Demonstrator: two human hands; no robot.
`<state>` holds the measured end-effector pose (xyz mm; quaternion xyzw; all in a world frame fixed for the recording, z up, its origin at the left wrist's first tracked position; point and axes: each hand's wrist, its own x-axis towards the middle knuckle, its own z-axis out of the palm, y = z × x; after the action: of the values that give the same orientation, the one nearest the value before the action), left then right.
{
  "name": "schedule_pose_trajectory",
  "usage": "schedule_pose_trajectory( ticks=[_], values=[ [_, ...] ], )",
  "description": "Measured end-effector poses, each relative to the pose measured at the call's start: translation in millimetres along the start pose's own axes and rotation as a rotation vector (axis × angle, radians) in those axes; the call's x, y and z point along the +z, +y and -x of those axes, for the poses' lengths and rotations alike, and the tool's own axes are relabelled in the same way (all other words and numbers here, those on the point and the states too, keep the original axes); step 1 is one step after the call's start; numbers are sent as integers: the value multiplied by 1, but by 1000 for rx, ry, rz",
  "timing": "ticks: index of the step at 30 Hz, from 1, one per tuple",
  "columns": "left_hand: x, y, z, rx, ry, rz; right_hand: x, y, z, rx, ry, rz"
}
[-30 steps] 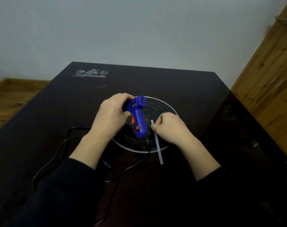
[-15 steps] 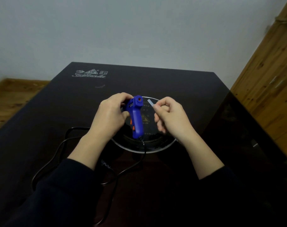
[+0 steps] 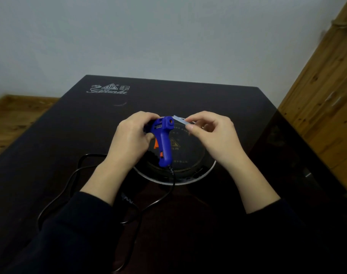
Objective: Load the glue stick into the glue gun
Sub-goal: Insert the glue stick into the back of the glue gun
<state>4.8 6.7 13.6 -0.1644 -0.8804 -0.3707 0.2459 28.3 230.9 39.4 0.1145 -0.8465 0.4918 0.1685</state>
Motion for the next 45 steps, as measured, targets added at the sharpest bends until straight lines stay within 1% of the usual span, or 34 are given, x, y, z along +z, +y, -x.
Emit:
schedule_pose_trajectory(
  ticks=[6,13,18,22,32,37,41,45],
  values=[
    [-1,-1,-2,70,-11,-64,-11,-4,0,-35,-15,135],
    [-3,-4,-6,112,-36,-128,-12,-6,1,-46,-1,196],
    [-7,-2,-5,147,-75,-181,-10,-3,1,-22,-1,308],
    [-8,-2,-4,169,-89,-196,-7,-3,0,-13,49,374],
    [-9,-5,-7,256,-134,-173,-9,-7,2,-36,62,581],
    [-8,-3,-9,270,-128,-192,-9,-9,5,-95,77,616],
    [-10,2,-10,297,-123,-186,-8,-11,5,-80,60,659],
    [-10,4,-12,316,-121,-182,-3,-11,4,-101,60,611]
  ],
)
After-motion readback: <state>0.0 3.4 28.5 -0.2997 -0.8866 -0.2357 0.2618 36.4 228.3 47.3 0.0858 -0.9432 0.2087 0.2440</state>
